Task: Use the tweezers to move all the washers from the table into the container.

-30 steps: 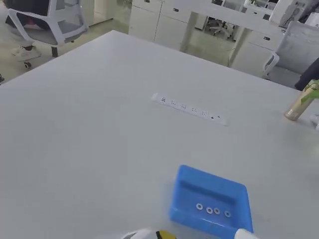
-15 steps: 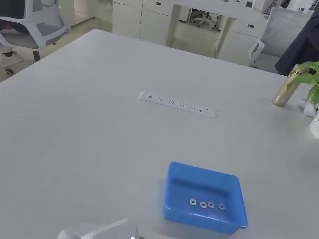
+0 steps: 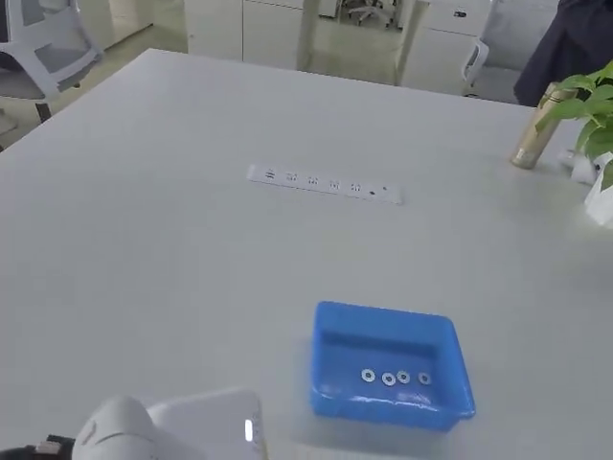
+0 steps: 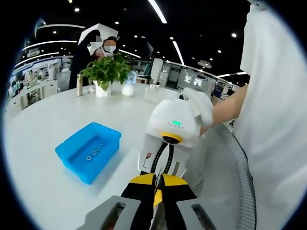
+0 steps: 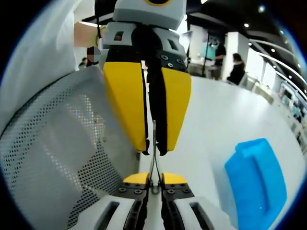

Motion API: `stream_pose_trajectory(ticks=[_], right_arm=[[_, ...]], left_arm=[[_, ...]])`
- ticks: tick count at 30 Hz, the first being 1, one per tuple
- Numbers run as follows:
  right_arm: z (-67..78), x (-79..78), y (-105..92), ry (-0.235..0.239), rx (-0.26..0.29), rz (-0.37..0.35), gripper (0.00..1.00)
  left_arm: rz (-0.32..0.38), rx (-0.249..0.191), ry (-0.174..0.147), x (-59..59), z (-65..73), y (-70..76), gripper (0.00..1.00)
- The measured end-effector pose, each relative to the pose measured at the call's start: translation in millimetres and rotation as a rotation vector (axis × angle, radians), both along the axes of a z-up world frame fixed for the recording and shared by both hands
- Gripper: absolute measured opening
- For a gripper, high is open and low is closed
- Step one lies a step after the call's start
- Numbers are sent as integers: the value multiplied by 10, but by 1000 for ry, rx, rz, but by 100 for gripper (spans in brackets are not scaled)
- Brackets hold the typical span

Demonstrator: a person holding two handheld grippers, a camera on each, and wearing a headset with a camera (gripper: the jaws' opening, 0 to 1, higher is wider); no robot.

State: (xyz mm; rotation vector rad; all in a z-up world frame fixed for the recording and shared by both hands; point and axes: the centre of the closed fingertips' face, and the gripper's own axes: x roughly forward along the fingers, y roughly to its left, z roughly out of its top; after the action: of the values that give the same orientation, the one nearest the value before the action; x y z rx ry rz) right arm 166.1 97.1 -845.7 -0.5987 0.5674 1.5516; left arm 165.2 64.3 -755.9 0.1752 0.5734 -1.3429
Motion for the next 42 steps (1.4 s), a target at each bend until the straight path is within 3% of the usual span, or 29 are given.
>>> stream_pose_trajectory(ticks=[2,10,16,24,32,39,42], right_arm=[[6,1,5,0,4,-3,5],[30,4,28,-5,15,-14,5],[150,-6,56,9,58,-38,6],[45,2,65,8,49,-42,6],[30,-7,34,6,53,-48,6],[19,-16,29,4,66,-58,7],[4,-27,26,-1,56,-52,7]], left_arm=[[-4,26,-17,8,-22,18,0],[-11,62,-29,5,-3,61,0],[-1,56,-40,27,110,113,0],[-9,82,-37,33,20,120,0],[-36,91,-40,3,-20,117,0],[-59,103,-63,-38,-38,136,0],[-98,143,-108,-72,-57,152,0]])
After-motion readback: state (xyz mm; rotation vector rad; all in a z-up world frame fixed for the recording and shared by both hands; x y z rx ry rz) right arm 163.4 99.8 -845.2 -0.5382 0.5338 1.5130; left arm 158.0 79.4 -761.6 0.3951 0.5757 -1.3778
